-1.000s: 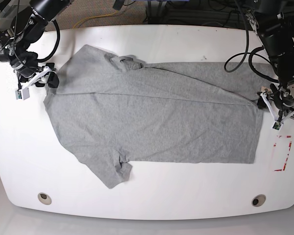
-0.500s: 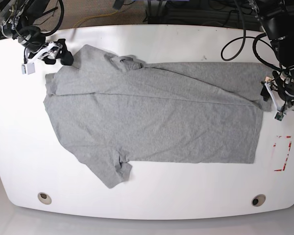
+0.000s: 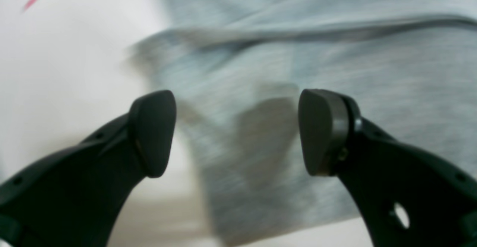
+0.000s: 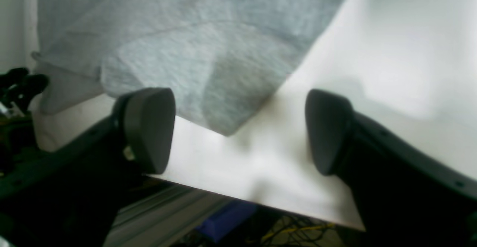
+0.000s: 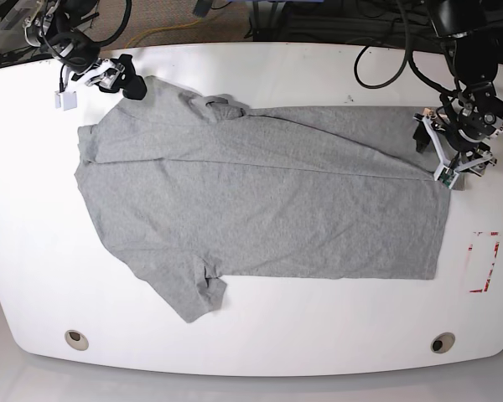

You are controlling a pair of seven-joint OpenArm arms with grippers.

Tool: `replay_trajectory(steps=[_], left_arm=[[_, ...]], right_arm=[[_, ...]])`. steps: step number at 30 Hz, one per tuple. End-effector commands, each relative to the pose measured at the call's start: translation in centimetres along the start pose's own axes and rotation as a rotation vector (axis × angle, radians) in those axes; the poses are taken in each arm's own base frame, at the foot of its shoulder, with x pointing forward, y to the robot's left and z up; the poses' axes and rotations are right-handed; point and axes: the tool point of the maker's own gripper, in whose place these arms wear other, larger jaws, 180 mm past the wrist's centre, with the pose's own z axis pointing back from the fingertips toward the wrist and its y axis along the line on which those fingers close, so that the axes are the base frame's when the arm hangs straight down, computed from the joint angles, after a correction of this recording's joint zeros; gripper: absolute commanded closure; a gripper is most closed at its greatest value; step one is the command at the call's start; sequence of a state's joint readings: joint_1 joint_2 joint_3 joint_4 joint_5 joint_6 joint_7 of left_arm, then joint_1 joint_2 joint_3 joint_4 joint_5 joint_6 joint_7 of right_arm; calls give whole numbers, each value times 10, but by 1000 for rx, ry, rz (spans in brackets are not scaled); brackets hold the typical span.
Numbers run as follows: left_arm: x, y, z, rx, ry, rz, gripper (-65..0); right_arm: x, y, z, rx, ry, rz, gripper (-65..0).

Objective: Fold the T-shirt properly
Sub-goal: 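Grasp the shirt edge again with both grippers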

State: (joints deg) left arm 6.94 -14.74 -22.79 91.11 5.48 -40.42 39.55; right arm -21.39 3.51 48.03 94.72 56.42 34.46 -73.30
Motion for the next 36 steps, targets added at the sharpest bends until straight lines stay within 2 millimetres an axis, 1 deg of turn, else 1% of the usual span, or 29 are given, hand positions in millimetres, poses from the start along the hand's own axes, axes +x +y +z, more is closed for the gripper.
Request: replay_trajectory(steps=[1,4,5,8,10,11,12,14,16,17,19,20,22,23,24,28,29,31,34,36], left_arm=[[9,7,2,15,-21,-23,-471],[6,-1,-3,-10,-9,-28,-469],[4,-2,-4,-14,-3,-26,-469],[0,-2,-6,-19,8,-20,-469],[0,-2,-6,-18,8,-21,-469],[-1,-2,-6,-19,10,-20,-469],[-1,-2,-6,-18,11,-21,-469],[-4,-3,-8,-23,19,-16,-469],[-12,-4,-11,-33,38,-7,-469],[-13,-5,-12,-36,42,-4,-469],[-16,-6,-13,-40,48,0,-457],[-15,-5,-13,-39,47,-1,-442],[-16,-6,-13,-41,49,0,-418],[-17,-6,-13,-41,50,1,-408],[-17,-6,-13,-42,51,2,-404],[-18,-7,-13,-44,54,2,-406],[-22,-9,-13,-47,61,2,-406],[-24,-12,-13,-53,66,-2,-406],[-25,-12,-13,-54,68,-2,-404],[-26,-12,-13,-55,70,-1,-404]], right_arm=[[-1,8,-6,16,31,34,-510],[-10,13,-14,16,78,59,-510],[-13,13,-16,11,91,63,-509],[-24,22,-26,26,116,54,-509],[-23,23,-27,27,112,55,-504],[-24,23,-27,27,113,54,-485],[-23,23,-27,28,112,55,-455],[-22,24,-28,30,111,57,-363],[-18,25,-30,34,102,63,-233],[-17,26,-30,35,102,67,-179],[-15,27,-30,37,97,78,-36],[-15,27,-29,36,97,80,0],[-13,26,-28,33,93,85,0],[-9,26,-25,26,85,103,0],[-3,27,-21,21,75,138,0],[7,41,-7,19,50,293,0],[13,43,-2,8,34,317,0],[31,48,10,-20,-3,388,0],[51,52,13,-29,-36,442,0],[71,55,14,-33,-67,480,0]])
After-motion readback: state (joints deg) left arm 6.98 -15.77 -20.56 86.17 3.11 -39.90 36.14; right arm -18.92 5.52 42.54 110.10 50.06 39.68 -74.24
